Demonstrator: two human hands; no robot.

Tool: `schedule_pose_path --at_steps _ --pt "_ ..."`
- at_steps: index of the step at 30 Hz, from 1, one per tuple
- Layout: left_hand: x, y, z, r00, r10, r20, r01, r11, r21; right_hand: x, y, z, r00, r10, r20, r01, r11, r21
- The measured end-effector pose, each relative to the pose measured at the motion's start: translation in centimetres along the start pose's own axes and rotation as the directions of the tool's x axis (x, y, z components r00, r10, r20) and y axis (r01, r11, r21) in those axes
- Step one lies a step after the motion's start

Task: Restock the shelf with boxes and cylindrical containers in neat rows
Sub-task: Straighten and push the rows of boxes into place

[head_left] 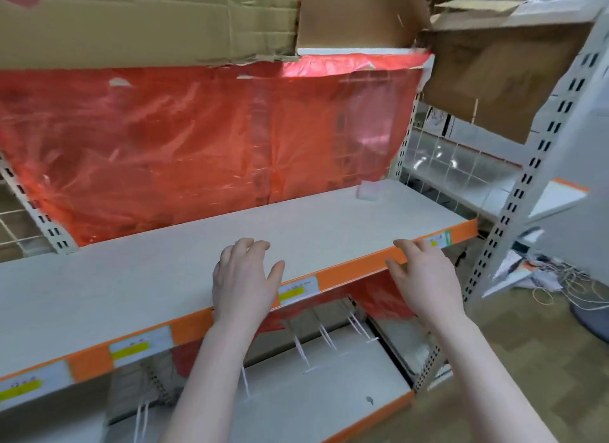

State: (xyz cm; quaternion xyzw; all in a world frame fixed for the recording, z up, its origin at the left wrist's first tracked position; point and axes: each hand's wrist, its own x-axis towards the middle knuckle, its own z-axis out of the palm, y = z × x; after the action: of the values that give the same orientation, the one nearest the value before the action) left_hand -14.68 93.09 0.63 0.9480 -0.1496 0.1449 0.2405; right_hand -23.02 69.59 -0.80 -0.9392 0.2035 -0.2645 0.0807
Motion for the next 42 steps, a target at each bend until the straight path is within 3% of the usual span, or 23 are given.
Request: schedule_pose_path --at_steps 17,26,42 --pt "13.0 10.7 12.2 0.993 0.067 0.093 -0.07 0.997 0.026 11.4 12.1 5.8 0.988 0.095 0.119 -0.104 0.992 0.069" --pt "22.0 17.1 19.5 0.969 0.097 0.229 -0.1 0.995 0.0 18.4 17.4 7.8 0.976 0.135 0.171 -0.151 0.984 0.089" --pt "28.5 22.0 29.3 0.948 -0.088 0.305 0.046 0.989 0.141 26.9 24.0 12.2 0.94 -0.14 0.312 0.085 0.979 0.184"
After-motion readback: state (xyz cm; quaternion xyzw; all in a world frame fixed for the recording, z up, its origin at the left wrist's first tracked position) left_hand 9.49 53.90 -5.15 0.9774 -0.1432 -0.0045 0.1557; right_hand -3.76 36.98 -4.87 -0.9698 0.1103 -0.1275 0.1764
